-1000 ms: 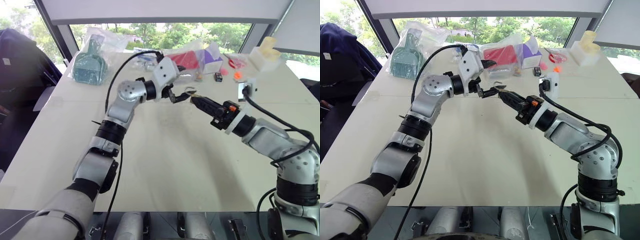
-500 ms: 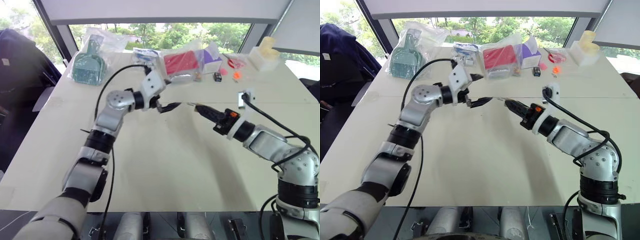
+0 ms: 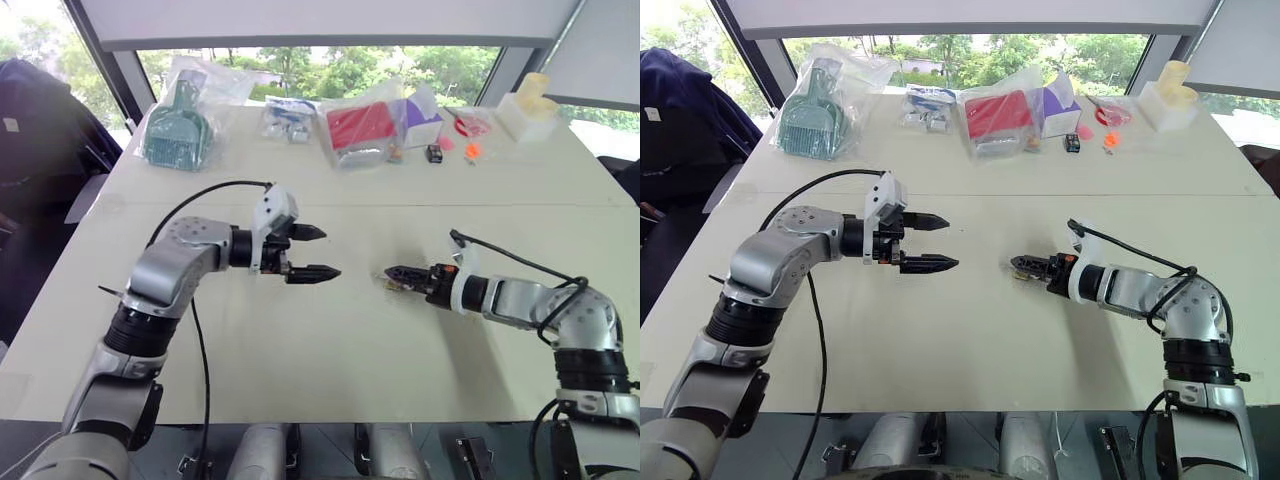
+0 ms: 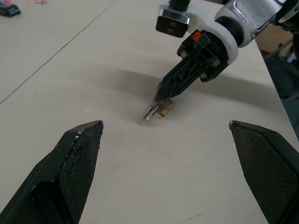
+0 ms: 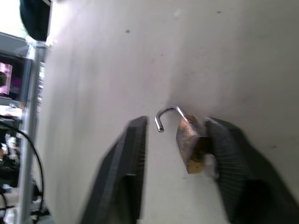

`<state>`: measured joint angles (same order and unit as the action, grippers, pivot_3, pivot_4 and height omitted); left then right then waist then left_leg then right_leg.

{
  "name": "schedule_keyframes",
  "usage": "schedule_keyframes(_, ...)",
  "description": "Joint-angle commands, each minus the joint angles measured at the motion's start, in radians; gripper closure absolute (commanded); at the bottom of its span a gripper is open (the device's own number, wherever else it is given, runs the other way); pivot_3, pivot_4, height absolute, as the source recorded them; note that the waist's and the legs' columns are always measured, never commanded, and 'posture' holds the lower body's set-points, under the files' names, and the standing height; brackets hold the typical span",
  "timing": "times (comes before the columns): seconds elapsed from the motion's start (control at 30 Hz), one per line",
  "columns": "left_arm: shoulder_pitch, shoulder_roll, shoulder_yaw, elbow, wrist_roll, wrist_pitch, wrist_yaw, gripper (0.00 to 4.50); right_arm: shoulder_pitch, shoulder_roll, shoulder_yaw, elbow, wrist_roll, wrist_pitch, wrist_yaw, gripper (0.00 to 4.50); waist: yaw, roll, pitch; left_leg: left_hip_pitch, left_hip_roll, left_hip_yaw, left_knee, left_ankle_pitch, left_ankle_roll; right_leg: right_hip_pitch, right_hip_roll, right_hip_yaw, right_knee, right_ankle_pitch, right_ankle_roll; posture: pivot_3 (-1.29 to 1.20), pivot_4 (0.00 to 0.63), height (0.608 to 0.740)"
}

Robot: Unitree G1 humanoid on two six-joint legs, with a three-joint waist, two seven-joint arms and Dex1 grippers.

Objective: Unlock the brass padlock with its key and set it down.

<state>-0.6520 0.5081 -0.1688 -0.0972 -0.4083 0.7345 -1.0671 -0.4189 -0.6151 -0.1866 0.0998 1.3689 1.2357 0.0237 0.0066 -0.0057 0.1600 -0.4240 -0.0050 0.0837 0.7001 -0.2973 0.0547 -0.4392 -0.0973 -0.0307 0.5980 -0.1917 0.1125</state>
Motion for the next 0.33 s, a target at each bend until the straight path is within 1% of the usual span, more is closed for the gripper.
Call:
schedule_keyframes(0.03, 0.012, 0.001, 0.025, -0.034, -0.025, 0.007, 0.024, 0.00, -0.009, -0.084, 0.045, -0.057, -0.158, -0.014, 0.090, 0.34, 0.002, 0.000, 0.000, 0.000, 0.000, 0.000, 0.000, 0.000, 0.000, 0.000, 0.000, 0.000, 0.000, 0.000, 0.000, 0.00, 0.150, 0.740)
schedule_keyframes(0.07, 0.016, 0.000, 0.027, -0.033, -0.026, 0.004, 0.031, 0.00, -0.002, -0.125, 0.065, -0.091, -0.212, -0.032, 0.122, 0.04, 0.006, 0.000, 0.000, 0.000, 0.000, 0.000, 0.000, 0.000, 0.000, 0.001, 0.000, 0.000, 0.000, 0.000, 0.000, 0.00, 0.150, 0.740)
schedule_keyframes(0.13, 0.023, -0.002, 0.036, -0.023, -0.034, 0.008, 0.049, 0.00, 0.030, -0.230, 0.090, -0.162, -0.325, -0.093, 0.198, 0.04, 0.011, 0.000, 0.000, 0.000, -0.001, -0.001, 0.000, 0.000, 0.000, 0.001, 0.000, 0.000, 0.000, -0.001, -0.001, 0.00, 0.150, 0.740)
schedule_keyframes(0.2, 0.031, 0.000, 0.044, -0.020, -0.047, 0.017, 0.057, 0.00, 0.069, -0.310, 0.078, -0.210, -0.402, -0.152, 0.268, 0.04, 0.013, 0.000, 0.000, -0.001, -0.002, -0.001, 0.001, 0.000, 0.000, 0.001, -0.001, 0.000, -0.001, -0.002, -0.003, 0.00, 0.150, 0.740)
schedule_keyframes(0.27, 0.042, 0.000, 0.053, -0.027, -0.055, 0.030, 0.068, 0.00, 0.129, -0.363, 0.034, -0.256, -0.450, -0.220, 0.345, 0.04, 0.006, 0.000, 0.000, -0.001, -0.002, -0.001, 0.001, 0.000, 0.001, 0.001, -0.001, 0.000, -0.002, -0.002, -0.003, 0.00, 0.150, 0.740)
schedule_keyframes(0.33, 0.060, -0.001, 0.064, -0.034, -0.067, 0.047, 0.081, 0.00, 0.239, -0.402, -0.049, -0.346, -0.493, -0.308, 0.434, 0.04, 0.005, 0.000, 0.000, -0.001, -0.002, -0.001, 0.001, -0.001, 0.001, 0.001, -0.001, 0.000, -0.002, 0.000, 0.000, 0.00, 0.150, 0.740)
